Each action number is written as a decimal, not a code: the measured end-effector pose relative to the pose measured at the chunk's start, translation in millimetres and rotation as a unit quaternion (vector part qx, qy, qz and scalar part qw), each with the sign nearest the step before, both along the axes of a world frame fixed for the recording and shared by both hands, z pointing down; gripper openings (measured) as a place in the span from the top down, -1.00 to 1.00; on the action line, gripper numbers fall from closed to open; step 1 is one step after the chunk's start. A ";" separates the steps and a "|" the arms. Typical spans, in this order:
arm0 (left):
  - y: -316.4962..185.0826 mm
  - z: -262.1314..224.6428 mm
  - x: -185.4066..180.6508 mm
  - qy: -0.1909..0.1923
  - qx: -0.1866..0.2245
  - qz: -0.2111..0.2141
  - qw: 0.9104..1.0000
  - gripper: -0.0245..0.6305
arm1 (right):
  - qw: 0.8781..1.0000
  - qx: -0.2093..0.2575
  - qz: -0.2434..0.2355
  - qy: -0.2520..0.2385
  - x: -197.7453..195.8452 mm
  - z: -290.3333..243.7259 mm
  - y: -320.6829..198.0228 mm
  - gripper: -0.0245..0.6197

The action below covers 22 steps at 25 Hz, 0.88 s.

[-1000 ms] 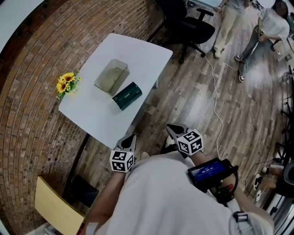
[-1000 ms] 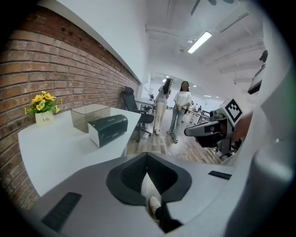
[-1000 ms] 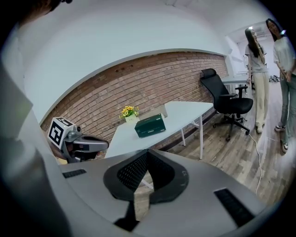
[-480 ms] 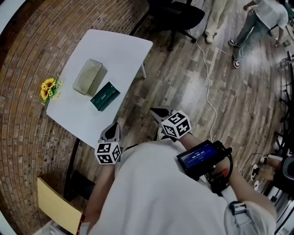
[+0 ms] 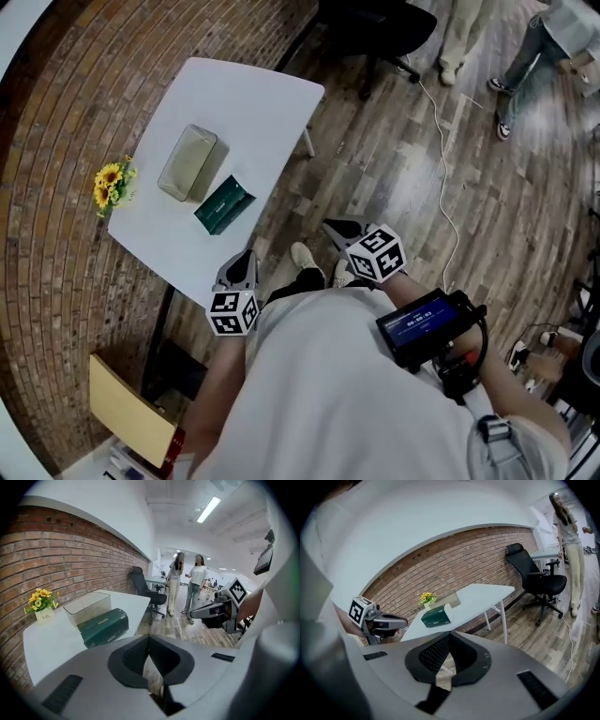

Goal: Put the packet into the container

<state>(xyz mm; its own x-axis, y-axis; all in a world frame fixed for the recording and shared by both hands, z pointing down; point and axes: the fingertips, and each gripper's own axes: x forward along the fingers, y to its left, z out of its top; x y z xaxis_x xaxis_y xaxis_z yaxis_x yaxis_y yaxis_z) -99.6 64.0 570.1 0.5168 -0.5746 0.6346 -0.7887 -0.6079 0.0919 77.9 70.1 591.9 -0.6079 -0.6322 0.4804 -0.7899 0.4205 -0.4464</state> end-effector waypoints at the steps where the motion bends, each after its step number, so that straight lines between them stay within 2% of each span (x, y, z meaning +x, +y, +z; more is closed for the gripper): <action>1: -3.2 0.9 1.1 0.000 -0.001 0.001 1.000 0.90 | 1.000 -0.003 -0.001 0.001 0.3 2.5 -2.0 0.90; 8: -33.9 8.3 8.0 -0.001 -0.001 0.017 1.000 0.90 | 1.000 -0.010 0.003 0.013 6.2 4.9 -31.2 0.90; 15: -75.1 5.4 12.7 -0.043 0.037 0.061 0.997 0.90 | 0.999 -0.008 -0.002 0.053 9.3 3.2 -74.4 0.90; 22: -102.4 15.5 -20.0 -0.086 0.038 0.041 0.995 0.90 | 0.998 -0.001 -0.026 0.064 -13.4 -2.0 -114.8 0.90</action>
<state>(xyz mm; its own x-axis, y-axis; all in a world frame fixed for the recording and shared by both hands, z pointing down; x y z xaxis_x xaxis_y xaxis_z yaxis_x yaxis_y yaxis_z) -119.6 -38.5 585.6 0.4507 -0.5843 0.6748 -0.7363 -0.6708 -0.0890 64.5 -44.7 589.9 -0.5739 -0.6001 0.5573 -0.8174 0.4619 -0.3443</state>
